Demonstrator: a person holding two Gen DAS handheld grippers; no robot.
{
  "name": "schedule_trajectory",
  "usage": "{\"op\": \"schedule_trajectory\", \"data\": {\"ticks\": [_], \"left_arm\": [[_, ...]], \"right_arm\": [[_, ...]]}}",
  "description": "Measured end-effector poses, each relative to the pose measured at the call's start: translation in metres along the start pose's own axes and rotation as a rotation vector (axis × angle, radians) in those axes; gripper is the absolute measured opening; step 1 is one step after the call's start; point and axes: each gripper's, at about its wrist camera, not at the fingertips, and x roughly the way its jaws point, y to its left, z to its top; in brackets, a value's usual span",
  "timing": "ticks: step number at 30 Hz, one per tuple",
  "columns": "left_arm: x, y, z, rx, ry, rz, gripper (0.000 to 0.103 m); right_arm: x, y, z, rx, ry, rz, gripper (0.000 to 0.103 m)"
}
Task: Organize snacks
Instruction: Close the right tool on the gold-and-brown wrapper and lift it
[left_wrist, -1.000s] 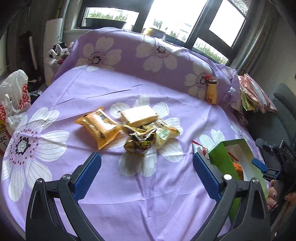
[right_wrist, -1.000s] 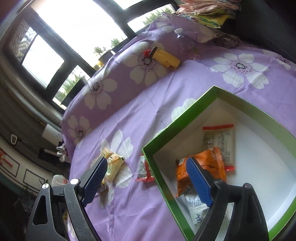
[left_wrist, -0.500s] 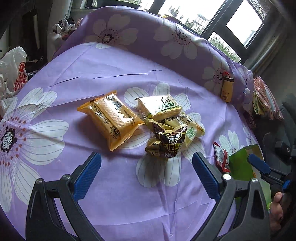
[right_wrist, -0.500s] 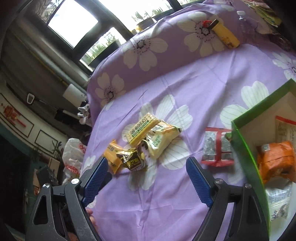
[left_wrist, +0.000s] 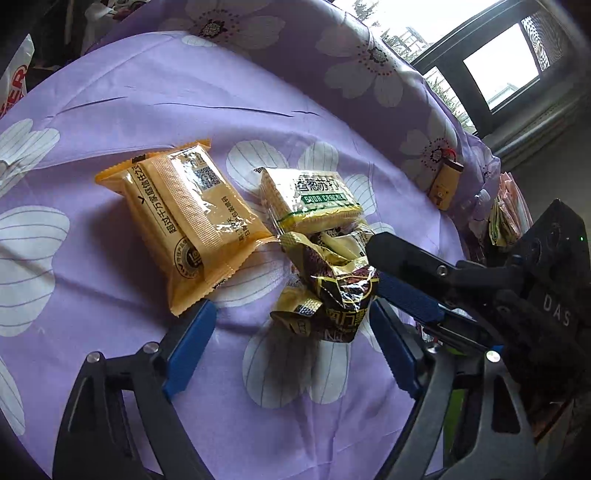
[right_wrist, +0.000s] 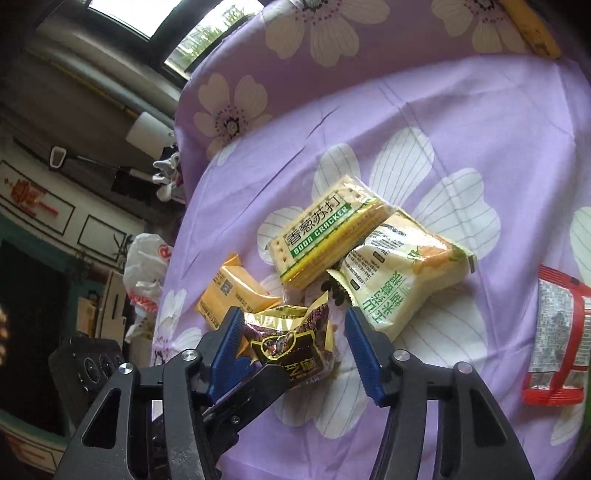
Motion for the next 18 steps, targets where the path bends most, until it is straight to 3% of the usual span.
{"op": "schedule_trajectory", "data": {"ticks": [3, 6, 10, 18], "left_arm": [[0.001, -0.001, -0.001, 0.002, -0.004, -0.019, 0.078], [0.002, -0.004, -0.002, 0.006, 0.006, -0.054, 0.066], [0.006, -0.005, -0.004, 0.012, 0.035, -0.061, 0.055], [-0.004, -0.014, -0.007, 0.049, 0.013, -0.047, 0.054]], "right_arm": [[0.005, -0.006, -0.003, 0.01, 0.026, 0.069, 0.056], [0.008, -0.006, -0.006, 0.002, 0.033, 0.073, 0.051], [0.013, -0.002, -0.012, -0.038, 0.051, 0.059, 0.035], [0.006, 0.0, -0.018, -0.041, 0.031, 0.065, 0.033]]}}
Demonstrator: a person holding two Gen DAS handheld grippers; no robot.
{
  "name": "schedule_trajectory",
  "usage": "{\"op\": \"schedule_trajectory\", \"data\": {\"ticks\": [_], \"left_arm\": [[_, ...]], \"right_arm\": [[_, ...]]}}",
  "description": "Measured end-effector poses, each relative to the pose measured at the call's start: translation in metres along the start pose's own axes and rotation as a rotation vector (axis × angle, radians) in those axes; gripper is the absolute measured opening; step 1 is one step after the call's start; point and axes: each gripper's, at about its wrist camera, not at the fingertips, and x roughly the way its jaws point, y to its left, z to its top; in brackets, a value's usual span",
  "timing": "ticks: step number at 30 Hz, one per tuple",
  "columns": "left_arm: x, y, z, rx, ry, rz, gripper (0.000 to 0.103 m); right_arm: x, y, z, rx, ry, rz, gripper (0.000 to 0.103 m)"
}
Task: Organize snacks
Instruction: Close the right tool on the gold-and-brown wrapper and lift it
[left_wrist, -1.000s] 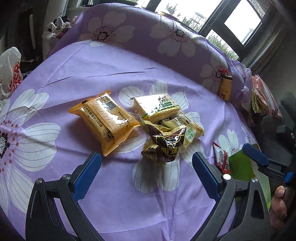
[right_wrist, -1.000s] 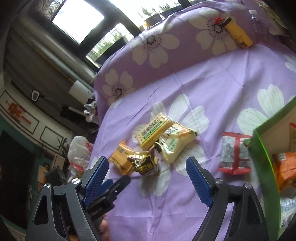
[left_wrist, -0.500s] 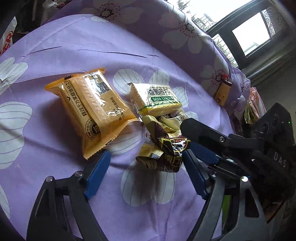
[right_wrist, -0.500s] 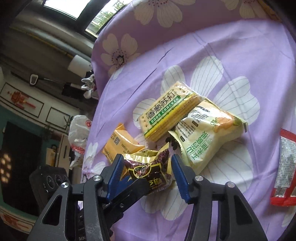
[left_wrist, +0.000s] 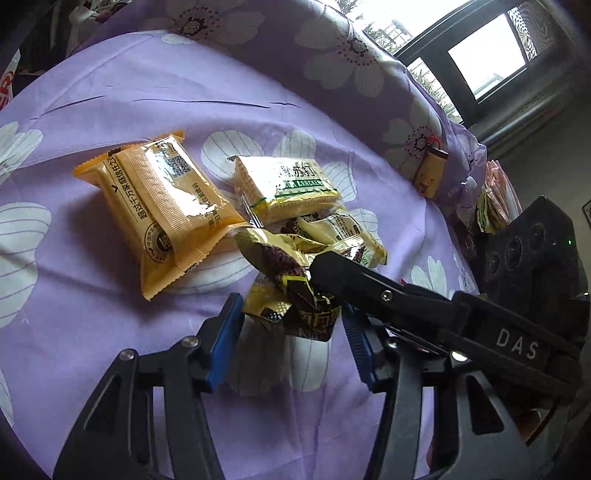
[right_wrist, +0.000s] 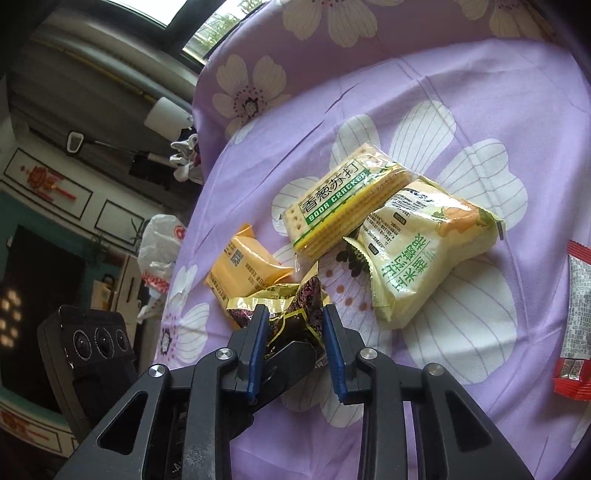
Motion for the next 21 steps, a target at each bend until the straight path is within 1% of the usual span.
{"op": "schedule_trajectory", "data": {"ticks": [13, 21], "left_arm": [[-0.02, -0.021, -0.007, 0.074, -0.056, -0.019, 0.053], [-0.036, -0.033, -0.014, 0.112, -0.109, -0.025, 0.053]], "right_arm": [[-0.033, 0.011, -0.01, -0.036, -0.076, 0.015, 0.033], [-0.049, 0.021, -0.017, -0.072, -0.117, 0.022, 0.033]]}}
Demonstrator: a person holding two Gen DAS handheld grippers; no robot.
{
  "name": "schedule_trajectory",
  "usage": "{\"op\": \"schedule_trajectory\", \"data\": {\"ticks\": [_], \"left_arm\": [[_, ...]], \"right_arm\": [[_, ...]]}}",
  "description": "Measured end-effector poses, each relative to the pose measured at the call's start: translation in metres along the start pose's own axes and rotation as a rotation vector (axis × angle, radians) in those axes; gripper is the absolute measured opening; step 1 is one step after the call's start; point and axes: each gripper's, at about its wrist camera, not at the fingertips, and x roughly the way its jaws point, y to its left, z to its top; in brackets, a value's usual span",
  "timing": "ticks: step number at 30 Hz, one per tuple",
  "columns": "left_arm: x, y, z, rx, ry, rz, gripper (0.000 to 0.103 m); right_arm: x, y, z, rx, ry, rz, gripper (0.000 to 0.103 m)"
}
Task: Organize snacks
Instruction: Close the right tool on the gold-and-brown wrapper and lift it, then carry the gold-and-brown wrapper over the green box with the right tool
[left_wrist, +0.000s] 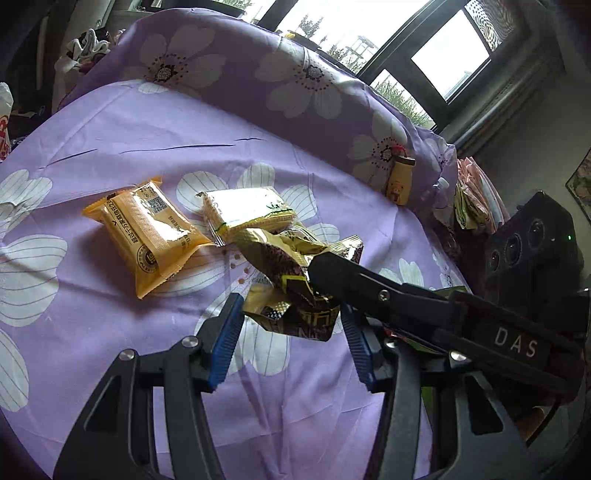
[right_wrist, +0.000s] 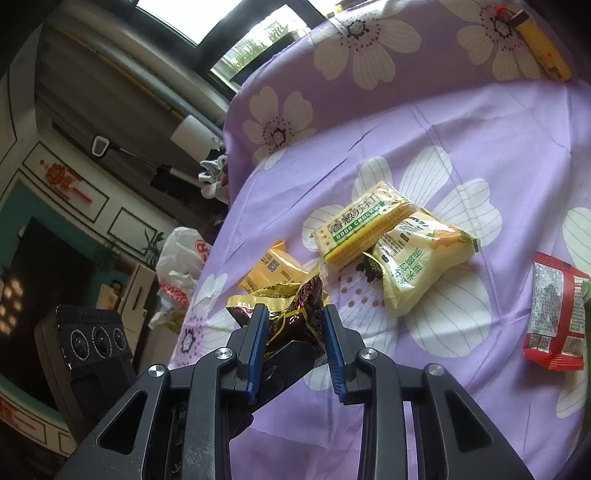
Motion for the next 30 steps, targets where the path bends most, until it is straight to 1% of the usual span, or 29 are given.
{"op": "schedule_trajectory", "data": {"ticks": [3, 7, 12, 30], "left_arm": [[-0.003, -0.003, -0.001, 0.01, -0.009, -0.011, 0.053], [-0.009, -0.007, -0.003, 0.024, -0.033, -0.016, 0.053], [-0.012, -0.011, -0.004, 0.042, -0.042, -0.017, 0.053], [-0.016, -0.024, -0.007, 0.086, -0.07, -0.08, 0.053]], "right_arm": [[-0.005, 0.004, -0.002, -0.015, -0.015, -0.015, 0.033], [-0.011, 0.008, -0.004, -0.034, -0.041, -0.007, 0.033], [-0.016, 0.01, -0.006, -0.039, -0.053, -0.004, 0.033], [-0.038, 0.013, -0.013, -0.064, -0.124, -0.036, 0.033]]}}
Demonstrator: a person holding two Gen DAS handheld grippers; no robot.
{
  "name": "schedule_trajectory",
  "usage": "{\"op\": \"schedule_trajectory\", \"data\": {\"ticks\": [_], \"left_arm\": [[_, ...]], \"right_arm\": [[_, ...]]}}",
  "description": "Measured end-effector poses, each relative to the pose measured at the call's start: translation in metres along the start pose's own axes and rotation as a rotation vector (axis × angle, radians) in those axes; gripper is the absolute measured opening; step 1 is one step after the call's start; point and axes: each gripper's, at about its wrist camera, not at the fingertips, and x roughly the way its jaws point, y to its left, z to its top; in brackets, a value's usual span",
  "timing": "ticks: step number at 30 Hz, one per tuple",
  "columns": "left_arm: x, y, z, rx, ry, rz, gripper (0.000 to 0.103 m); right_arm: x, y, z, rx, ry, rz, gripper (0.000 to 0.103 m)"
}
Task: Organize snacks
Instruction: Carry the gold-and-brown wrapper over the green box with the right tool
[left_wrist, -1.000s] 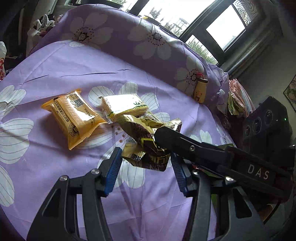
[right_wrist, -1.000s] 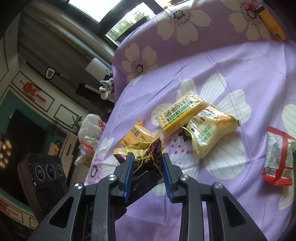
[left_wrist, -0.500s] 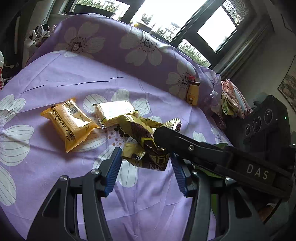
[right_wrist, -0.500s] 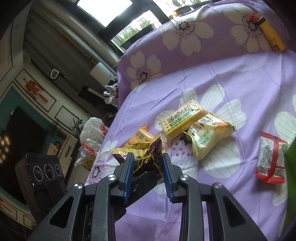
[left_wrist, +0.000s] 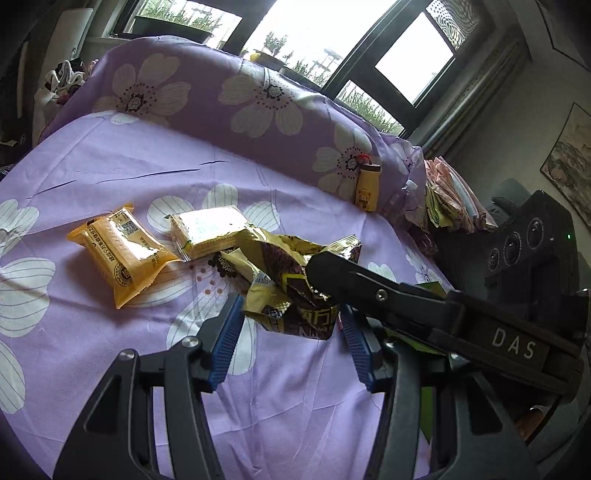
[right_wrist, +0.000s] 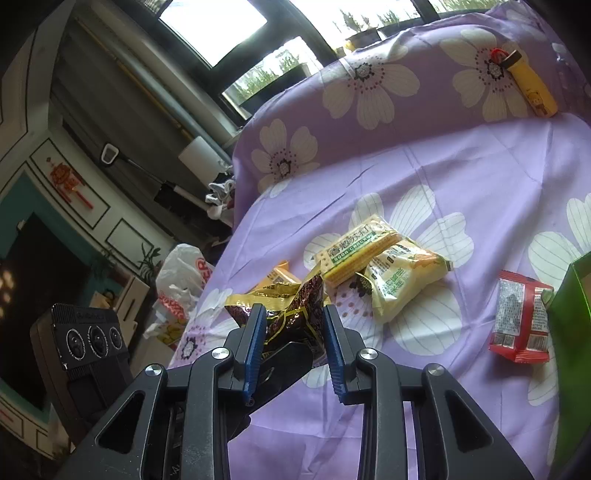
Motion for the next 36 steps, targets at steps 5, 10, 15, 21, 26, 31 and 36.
{"op": "schedule_trajectory", "data": {"ticks": [5, 10, 15, 21, 26, 31, 36], "left_arm": [[-0.004, -0.004, -0.001, 0.012, -0.015, -0.02, 0.053], [-0.009, -0.007, -0.001, 0.014, -0.029, -0.032, 0.053], [-0.014, -0.01, -0.003, 0.031, -0.033, -0.031, 0.053], [-0.013, -0.017, -0.007, 0.047, -0.029, -0.049, 0.053], [-0.01, -0.019, -0.007, 0.044, -0.025, -0.058, 0.053], [-0.007, -0.028, -0.004, 0.042, -0.019, -0.072, 0.053], [0.001, -0.047, -0.002, 0.077, -0.015, -0.088, 0.053]], "right_arm": [[-0.008, 0.004, 0.0, -0.017, -0.016, -0.012, 0.033], [-0.015, 0.01, 0.0, -0.037, -0.026, -0.023, 0.033], [-0.018, 0.015, -0.002, -0.049, -0.033, -0.024, 0.033], [-0.026, 0.013, -0.006, -0.059, -0.041, -0.042, 0.033], [-0.029, 0.013, -0.004, -0.074, -0.035, -0.059, 0.033], [-0.035, 0.01, 0.0, -0.068, -0.034, -0.072, 0.033], [-0.051, 0.002, 0.004, -0.06, -0.058, -0.086, 0.033]]}}
